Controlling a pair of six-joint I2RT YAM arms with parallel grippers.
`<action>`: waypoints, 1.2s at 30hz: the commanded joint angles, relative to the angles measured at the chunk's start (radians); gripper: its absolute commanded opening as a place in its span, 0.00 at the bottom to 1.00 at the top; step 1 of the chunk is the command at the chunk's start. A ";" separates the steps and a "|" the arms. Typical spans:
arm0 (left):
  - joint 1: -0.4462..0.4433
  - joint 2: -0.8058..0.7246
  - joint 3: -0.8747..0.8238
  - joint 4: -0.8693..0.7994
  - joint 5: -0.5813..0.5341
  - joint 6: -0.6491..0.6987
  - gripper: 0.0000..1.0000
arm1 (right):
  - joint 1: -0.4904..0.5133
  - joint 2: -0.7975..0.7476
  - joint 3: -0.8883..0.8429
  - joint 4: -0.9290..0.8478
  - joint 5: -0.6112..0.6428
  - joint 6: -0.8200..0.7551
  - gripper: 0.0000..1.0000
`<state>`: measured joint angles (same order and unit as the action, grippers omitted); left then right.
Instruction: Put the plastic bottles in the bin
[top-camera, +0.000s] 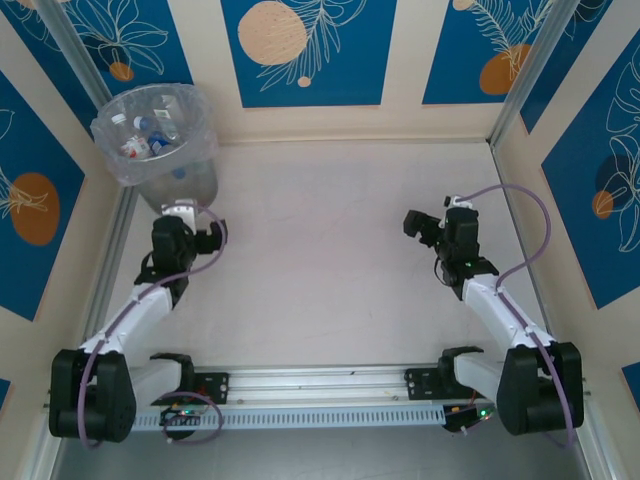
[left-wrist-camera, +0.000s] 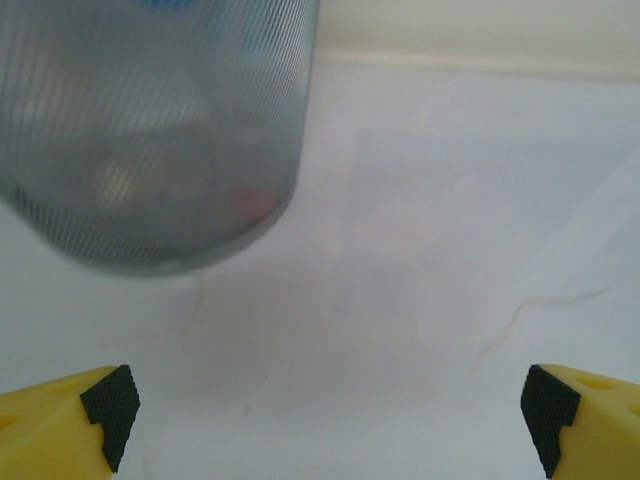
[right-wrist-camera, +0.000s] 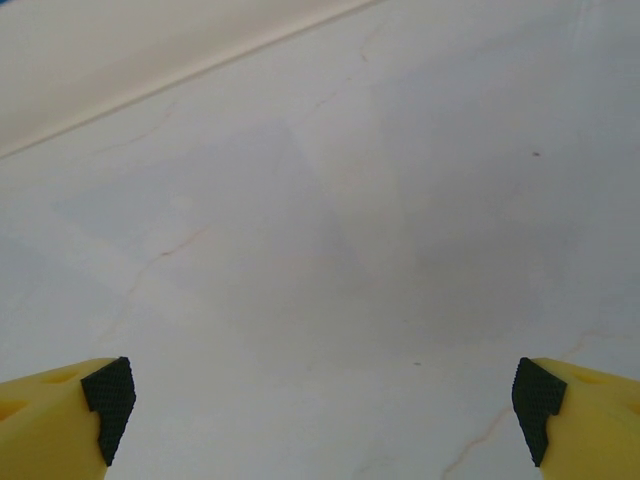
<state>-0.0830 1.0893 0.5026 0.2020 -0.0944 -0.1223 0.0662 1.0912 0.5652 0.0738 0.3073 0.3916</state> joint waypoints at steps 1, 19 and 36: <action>0.005 0.027 -0.067 0.206 -0.079 0.093 0.99 | -0.044 0.033 -0.032 0.115 -0.019 -0.090 1.00; 0.022 0.446 -0.133 0.684 0.007 0.143 1.00 | -0.080 0.220 -0.102 0.383 -0.120 -0.181 1.00; -0.017 0.444 -0.123 0.673 -0.140 0.134 0.99 | -0.046 0.439 -0.153 0.757 -0.124 -0.273 1.00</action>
<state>-0.0902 1.5330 0.3691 0.8501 -0.2638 0.0071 0.0341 1.5276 0.3107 0.8402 0.1776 0.1326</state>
